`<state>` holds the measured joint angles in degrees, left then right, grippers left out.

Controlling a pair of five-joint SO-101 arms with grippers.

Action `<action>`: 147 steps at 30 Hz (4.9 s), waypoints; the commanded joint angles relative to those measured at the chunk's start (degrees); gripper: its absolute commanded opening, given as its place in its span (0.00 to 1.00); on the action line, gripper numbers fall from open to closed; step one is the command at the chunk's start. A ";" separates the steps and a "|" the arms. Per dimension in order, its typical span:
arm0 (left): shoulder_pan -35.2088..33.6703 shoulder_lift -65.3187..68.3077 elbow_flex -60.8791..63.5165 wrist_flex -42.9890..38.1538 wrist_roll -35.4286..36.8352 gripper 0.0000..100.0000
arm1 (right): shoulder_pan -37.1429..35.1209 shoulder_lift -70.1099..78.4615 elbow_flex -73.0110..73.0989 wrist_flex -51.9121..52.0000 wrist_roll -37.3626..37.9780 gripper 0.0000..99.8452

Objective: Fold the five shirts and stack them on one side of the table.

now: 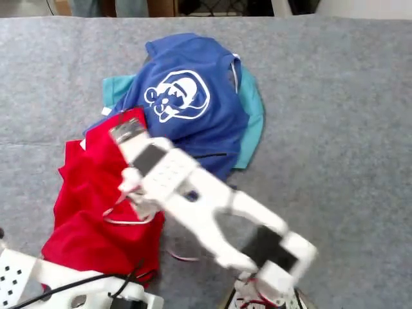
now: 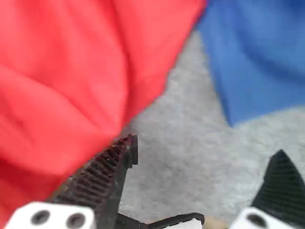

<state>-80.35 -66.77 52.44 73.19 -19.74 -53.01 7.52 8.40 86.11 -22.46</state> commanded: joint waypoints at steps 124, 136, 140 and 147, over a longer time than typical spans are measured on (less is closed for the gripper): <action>63.69 129.14 -142.73 27.78 29.45 0.03 | 70.07 -35.65 70.46 -80.53 -0.53 0.02; 35.56 109.80 -143.16 27.43 29.36 0.03 | 69.98 -35.65 70.55 -80.53 -0.44 0.02; 31.60 104.79 -143.16 26.37 29.36 0.03 | 69.89 -35.65 70.64 -80.53 -0.44 0.02; 29.93 99.16 -143.16 21.71 29.80 0.03 | 69.89 -35.65 70.64 -80.53 -0.44 0.02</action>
<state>-50.02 37.85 -88.57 97.45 10.15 17.41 -28.53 80.48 5.85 -22.73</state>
